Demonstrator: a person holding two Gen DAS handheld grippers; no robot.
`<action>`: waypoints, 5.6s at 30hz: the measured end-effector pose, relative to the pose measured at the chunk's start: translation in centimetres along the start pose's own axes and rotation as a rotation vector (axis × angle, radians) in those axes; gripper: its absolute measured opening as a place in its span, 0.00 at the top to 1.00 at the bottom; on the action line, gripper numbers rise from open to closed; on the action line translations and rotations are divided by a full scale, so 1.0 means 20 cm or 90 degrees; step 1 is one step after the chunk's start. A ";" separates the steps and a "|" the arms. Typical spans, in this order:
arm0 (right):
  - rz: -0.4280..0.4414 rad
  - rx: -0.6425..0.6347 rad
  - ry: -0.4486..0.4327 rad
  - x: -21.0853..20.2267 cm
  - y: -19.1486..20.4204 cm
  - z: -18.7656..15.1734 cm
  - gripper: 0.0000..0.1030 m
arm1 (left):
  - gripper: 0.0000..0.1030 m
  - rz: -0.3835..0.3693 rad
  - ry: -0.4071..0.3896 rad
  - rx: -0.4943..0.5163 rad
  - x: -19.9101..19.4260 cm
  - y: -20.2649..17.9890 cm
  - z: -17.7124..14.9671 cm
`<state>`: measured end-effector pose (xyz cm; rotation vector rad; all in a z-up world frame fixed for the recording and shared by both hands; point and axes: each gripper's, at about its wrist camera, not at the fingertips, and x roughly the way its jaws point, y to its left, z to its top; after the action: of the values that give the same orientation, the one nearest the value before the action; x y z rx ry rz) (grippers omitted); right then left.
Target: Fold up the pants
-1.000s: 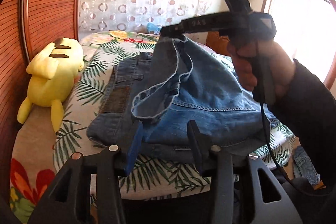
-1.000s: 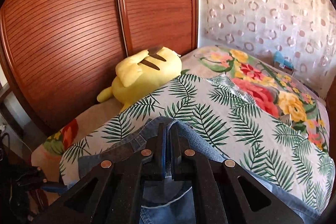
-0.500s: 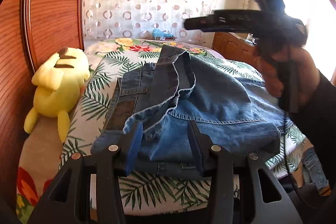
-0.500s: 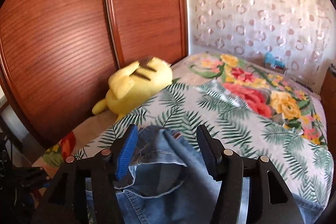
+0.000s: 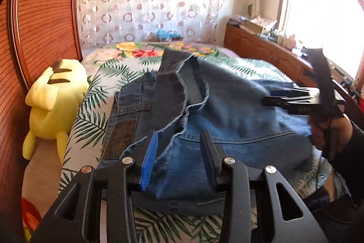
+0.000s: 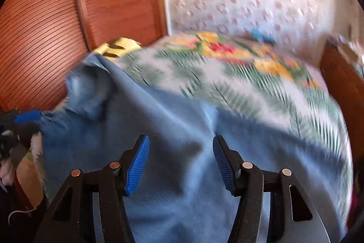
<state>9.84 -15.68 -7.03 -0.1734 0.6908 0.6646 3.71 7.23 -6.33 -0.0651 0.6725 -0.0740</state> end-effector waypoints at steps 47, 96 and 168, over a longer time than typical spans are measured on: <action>-0.079 -0.014 0.050 0.11 -0.02 -0.06 0.41 | 0.23 0.003 0.000 -0.046 -0.03 0.01 -0.03; -0.224 0.178 -0.029 -0.66 -0.67 -0.76 0.37 | 0.21 0.029 0.010 0.013 0.17 -0.22 -0.17; 0.094 -0.160 -0.125 -0.57 0.29 0.14 0.86 | 0.21 0.001 -0.059 -0.015 -0.17 -0.17 -0.03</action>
<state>1.30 -15.94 2.79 -0.2866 0.4317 0.8971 0.63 4.16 -4.40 -0.0899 0.5816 -0.0616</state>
